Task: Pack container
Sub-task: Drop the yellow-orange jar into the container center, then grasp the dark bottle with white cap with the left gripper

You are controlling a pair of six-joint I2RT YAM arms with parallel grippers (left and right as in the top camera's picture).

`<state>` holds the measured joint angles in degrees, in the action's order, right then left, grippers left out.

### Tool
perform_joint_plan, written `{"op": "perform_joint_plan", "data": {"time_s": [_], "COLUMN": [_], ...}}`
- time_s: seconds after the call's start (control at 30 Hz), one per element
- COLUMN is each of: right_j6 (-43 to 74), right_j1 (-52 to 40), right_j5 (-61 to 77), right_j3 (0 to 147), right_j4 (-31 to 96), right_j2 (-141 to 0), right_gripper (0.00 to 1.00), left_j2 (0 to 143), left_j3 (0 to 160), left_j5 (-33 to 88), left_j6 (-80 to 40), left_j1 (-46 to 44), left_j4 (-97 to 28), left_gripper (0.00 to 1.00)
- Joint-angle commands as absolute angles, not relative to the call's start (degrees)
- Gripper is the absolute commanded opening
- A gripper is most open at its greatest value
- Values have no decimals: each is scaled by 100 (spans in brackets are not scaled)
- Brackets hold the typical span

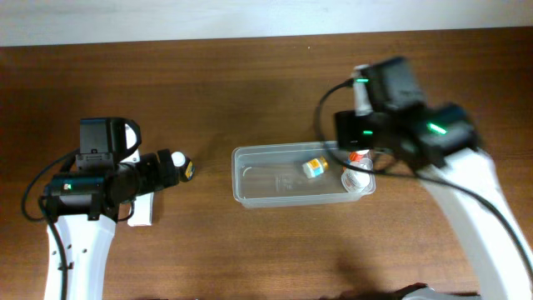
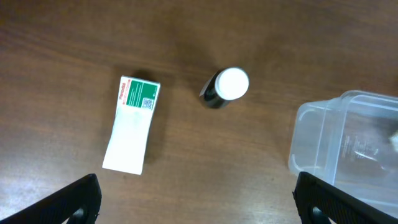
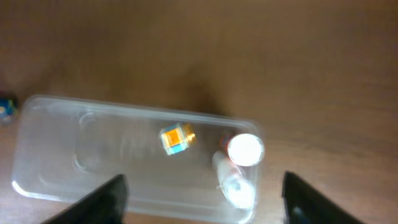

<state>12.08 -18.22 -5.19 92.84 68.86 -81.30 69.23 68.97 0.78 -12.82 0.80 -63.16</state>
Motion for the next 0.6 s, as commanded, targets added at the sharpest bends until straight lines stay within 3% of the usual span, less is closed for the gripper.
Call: {"op": "perform_joint_plan", "data": {"time_s": [0.0,0.27,0.57], "right_j6": [1404,1219,1028], "right_j1": [-1109,672,1020], "right_j5": [-753,40,89], "right_j3": [9354,9203,9190], "right_j4": [7032,7926,8187], "right_j2": [-7712,-8077,-8665], "right_gripper": [80,82,83], "left_j2": [6965,7902,9251], "left_j3": [7006,7006,7008], "left_j5": [231,-178,-473], "left_j6": [-978,-499,-462], "left_j1": [-152,-893,-895], "left_j4": [-6187,-5874,-5085], "left_gripper": [99,100,99]}}
